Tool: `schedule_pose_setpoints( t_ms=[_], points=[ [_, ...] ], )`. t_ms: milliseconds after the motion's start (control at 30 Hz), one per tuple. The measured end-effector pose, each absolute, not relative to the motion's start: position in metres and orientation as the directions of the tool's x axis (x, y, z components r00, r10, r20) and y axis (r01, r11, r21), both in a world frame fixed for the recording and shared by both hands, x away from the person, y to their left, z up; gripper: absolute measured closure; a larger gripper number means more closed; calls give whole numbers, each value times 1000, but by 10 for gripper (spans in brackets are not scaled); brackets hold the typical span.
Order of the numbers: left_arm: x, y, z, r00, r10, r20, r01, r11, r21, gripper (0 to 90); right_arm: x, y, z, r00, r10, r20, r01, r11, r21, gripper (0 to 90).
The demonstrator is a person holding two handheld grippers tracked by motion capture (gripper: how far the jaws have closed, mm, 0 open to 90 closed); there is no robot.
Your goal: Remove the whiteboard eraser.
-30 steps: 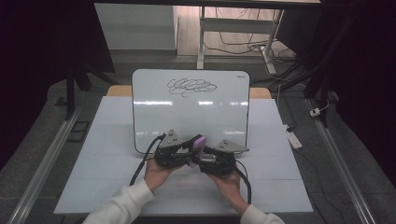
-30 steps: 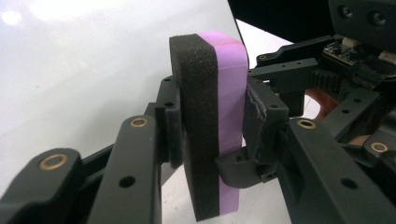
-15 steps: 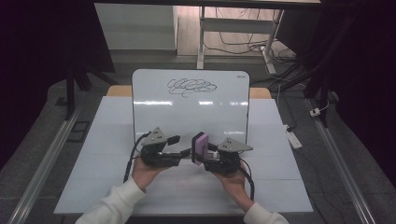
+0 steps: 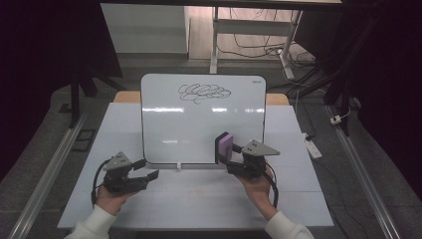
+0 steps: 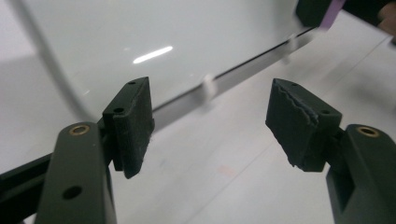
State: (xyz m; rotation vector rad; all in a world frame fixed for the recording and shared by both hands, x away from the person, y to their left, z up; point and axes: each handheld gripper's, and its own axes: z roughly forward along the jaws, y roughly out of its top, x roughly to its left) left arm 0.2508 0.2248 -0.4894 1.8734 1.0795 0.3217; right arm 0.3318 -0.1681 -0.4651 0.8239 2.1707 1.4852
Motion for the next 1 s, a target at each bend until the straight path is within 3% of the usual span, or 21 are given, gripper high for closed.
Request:
schedule_pose_setpoints(
  t_ms=[267,600,1000],
  points=[
    [239,241,-500,559,808,-186,565,-207,798,321,342,-175,-445,-720,693,-44,204,271,941,403],
    [237,248,-503,544,820,-178,574,-209,792,317,358,-179,-415,-675,737,-45,187,230,955,404],
    [239,245,-507,543,821,-176,591,-225,775,297,377,-174,-380,-612,783,-107,168,261,950,404]
  ],
)
